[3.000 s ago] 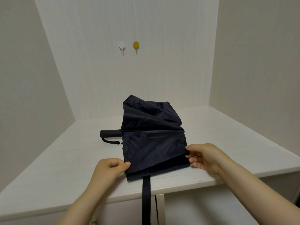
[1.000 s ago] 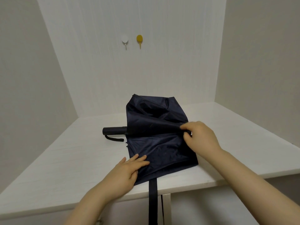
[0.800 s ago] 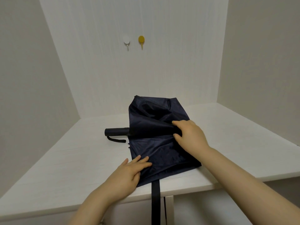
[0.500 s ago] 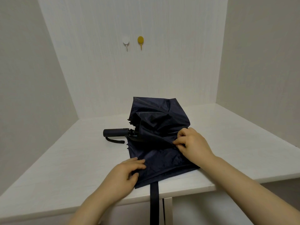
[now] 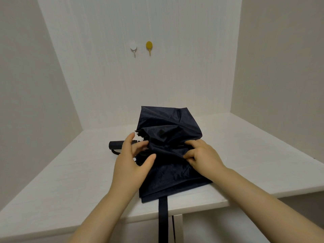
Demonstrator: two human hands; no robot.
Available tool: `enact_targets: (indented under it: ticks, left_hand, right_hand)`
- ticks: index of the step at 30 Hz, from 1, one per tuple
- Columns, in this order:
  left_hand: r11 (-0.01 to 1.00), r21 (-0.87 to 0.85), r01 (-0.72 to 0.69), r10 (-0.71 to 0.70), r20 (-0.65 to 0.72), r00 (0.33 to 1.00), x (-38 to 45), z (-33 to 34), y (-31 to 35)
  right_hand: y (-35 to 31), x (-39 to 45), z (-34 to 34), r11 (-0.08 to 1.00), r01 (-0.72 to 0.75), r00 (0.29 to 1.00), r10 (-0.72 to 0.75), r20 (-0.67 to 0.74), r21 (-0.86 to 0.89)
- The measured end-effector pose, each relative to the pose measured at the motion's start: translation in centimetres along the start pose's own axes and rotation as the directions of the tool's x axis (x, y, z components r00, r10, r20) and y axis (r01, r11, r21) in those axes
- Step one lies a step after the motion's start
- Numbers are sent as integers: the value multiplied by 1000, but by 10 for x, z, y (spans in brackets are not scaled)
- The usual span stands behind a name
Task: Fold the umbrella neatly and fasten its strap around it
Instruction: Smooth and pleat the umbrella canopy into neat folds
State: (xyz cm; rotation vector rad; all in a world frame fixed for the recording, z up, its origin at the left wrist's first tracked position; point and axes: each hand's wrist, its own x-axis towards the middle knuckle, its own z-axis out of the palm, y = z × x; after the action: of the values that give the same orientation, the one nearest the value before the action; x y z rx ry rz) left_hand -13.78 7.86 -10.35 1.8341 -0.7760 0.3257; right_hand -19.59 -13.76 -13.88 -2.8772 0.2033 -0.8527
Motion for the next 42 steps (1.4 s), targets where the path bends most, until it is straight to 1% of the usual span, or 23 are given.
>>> enact_targets:
  ticks: [3, 4, 6, 8, 11, 12, 14, 17, 19, 20, 22, 23, 26, 27, 29, 31, 35, 38, 40, 42]
  left_hand:
    - [993, 22, 113, -113, 12, 994, 5, 1, -3]
    - [992, 31, 126, -126, 20, 992, 6, 1, -6]
    - [990, 41, 137, -139, 34, 990, 9, 0, -16]
    - [987, 16, 160, -160, 43, 986, 12, 1, -28]
    - [971, -97, 220, -219, 23, 975, 16, 0, -37]
    - [964, -128, 233, -233, 20, 972, 17, 0, -40]
    - [952, -173, 253, -253, 24, 967, 19, 2, -43]
    - [934, -229, 276, -273, 48, 961, 21, 5, -41]
    - [935, -234, 267, -259, 63, 964, 20, 5, -39]
    - [938, -228, 263, -254, 67, 965, 21, 5, -37]
    - [940, -224, 256, -247, 69, 967, 22, 5, -39]
    - [940, -224, 256, -247, 67, 967, 23, 5, -39]
    - [927, -250, 279, -270, 68, 960, 25, 4, -39]
    - [914, -280, 295, -286, 71, 955, 26, 5, -38]
    - [877, -351, 328, -323, 73, 943, 26, 6, -34]
    - [829, -427, 362, -362, 85, 928, 26, 7, -28]
    - [794, -470, 387, -376, 122, 919, 25, 8, -25]
    - [794, -463, 393, -375, 136, 917, 23, 9, -25]
    - [800, -452, 395, -376, 137, 917, 21, 9, -23]
    - [810, -431, 399, -376, 142, 916, 20, 9, -23]
  right_hand:
    - [-1, 0, -4, 1000, -24, 998, 24, 59, -12]
    - [0, 0, -6, 999, -26, 996, 28, 84, -20]
    - [1, 1, -9, 997, -76, 989, 72, 132, 19]
    - [1, 2, -13, 985, -148, 983, 137, 122, 93]
    - [-1, 6, -15, 942, -250, 968, 240, 71, 225]
    - [-2, 9, -17, 930, -275, 961, 269, 61, 244]
    - [-3, 14, -17, 934, -300, 954, 291, 73, 194]
    - [-3, 24, -12, 957, -285, 954, 279, 110, 47]
    - [-4, 26, -9, 960, -278, 957, 274, 98, 27]
    - [-4, 25, -8, 959, -280, 958, 276, 70, 39]
    - [-2, 22, -6, 952, -288, 956, 292, -24, 108]
    - [0, 20, -6, 944, -281, 951, 298, -80, 174]
    - [5, 12, -9, 876, -198, 935, 304, -185, 439]
    - [7, 9, -11, 836, -176, 929, 315, -192, 520]
    - [12, 4, -17, 743, -169, 926, 346, -155, 648]
    - [17, -1, -21, 693, -196, 930, 356, -93, 694]
    - [26, -8, -25, 700, -289, 941, 333, 59, 653]
    - [25, -6, -29, 720, -361, 928, 340, 153, 593]
    - [23, 1, -28, 772, -409, 911, 372, 177, 486]
    - [16, 7, -29, 811, -482, 876, 441, 193, 333]
